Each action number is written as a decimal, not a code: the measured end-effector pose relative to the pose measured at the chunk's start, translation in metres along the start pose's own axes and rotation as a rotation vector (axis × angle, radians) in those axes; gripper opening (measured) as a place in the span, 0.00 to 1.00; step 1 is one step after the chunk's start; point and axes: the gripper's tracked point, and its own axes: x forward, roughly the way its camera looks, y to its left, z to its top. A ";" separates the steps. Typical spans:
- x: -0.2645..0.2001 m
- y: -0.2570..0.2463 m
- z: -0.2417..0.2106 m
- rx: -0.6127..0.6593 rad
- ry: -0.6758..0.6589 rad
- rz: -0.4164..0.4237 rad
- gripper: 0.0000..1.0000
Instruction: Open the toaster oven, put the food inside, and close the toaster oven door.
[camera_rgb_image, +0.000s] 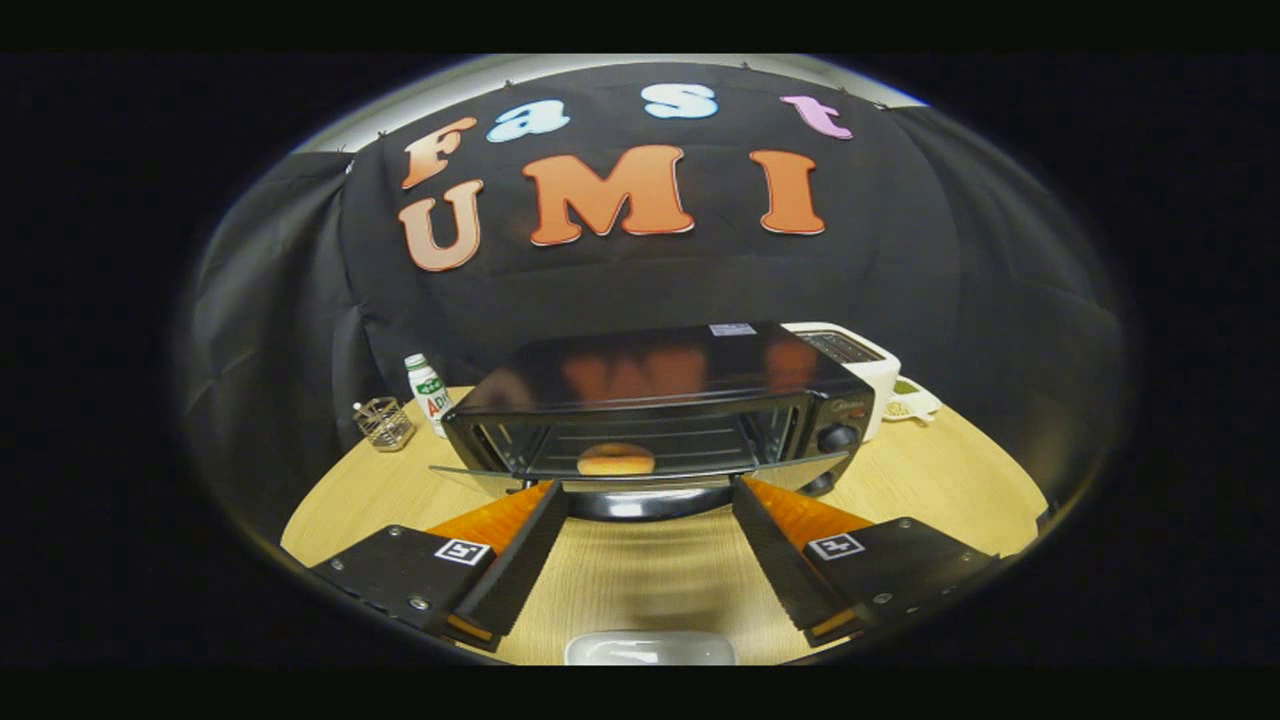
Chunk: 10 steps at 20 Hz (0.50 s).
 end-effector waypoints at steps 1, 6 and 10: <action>0.004 0.001 0.003 -0.007 -0.003 -0.001 0.99; 0.014 0.013 0.023 -0.006 -0.029 0.014 0.99; 0.016 0.015 0.041 -0.018 -0.057 0.022 0.99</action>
